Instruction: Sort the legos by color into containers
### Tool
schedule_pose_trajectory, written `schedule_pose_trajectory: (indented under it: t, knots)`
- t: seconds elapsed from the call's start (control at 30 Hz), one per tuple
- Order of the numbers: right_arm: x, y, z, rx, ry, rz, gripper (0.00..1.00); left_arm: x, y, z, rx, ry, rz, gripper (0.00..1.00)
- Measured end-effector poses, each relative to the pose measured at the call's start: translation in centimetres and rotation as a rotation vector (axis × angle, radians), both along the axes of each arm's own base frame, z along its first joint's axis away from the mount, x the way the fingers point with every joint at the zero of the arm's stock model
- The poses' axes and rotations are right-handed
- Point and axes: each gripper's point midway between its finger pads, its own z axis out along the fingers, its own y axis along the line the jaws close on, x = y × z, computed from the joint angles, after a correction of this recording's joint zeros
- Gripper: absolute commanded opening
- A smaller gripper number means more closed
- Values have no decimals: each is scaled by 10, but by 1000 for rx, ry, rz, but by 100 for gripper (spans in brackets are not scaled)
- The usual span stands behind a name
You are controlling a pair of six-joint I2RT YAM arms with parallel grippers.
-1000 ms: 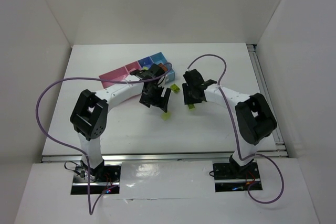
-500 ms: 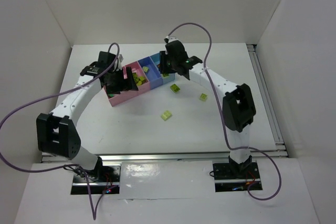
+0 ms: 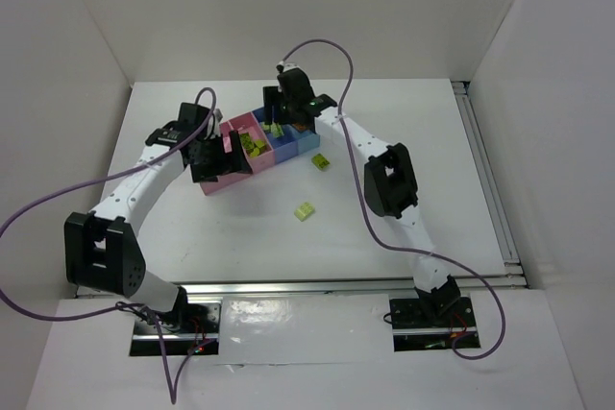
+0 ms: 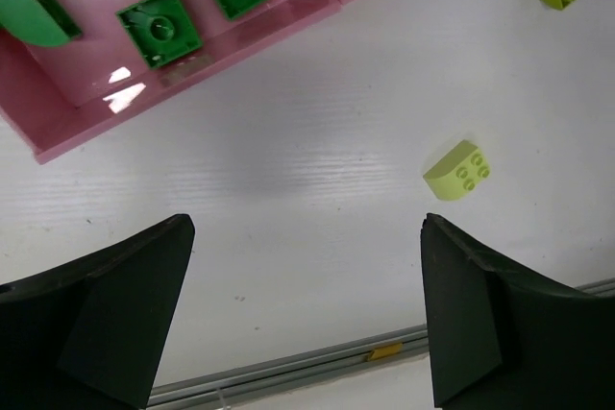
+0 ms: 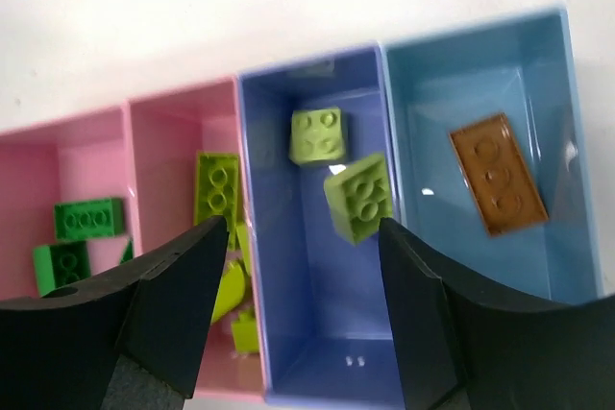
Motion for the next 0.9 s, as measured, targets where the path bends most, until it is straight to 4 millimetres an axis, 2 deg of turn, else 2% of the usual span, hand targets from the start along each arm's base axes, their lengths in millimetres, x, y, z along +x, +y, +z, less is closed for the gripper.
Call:
schedule_pose_trajectory:
  t: [0.1, 0.23, 0.3, 0.33, 0.37, 0.43, 0.53, 0.6, 0.67, 0.77, 0.9]
  knots:
    - [-13, -13, -5, -16, 24, -19, 63, -3, -14, 0, 6, -9, -43, 100]
    - [-47, -58, -2, -66, 65, -92, 60, -11, -42, -1, 18, -17, -130, 94]
    - [-63, -94, 11, -87, 64, -165, 65, -17, -58, -6, 30, -10, -185, 95]
    - [-70, -117, 19, -92, 60, -218, 69, -19, -66, -9, 39, -7, -221, 97]
    - [-76, -140, 27, -97, 56, -272, 80, -22, -75, -12, 49, -2, -255, 99]
    - [-87, -190, 33, -93, 56, -389, 86, -26, -93, -19, 64, 9, -325, 99]
    - [-110, -255, 22, -100, 107, -535, 86, -30, -122, -31, 90, 27, -425, 99]
    - [-126, -283, 3, -99, 166, -602, 86, -33, -142, -41, 103, 40, -482, 99]
    - [-145, -296, -23, -109, 246, -632, 86, -37, -159, -54, 121, 59, -530, 99]
    - [-172, -294, -53, -122, 353, -627, 86, -41, -176, -73, 164, 81, -589, 97]
    - [-187, -288, -66, -116, 409, -616, 86, -40, -181, -93, 213, 105, -618, 89]
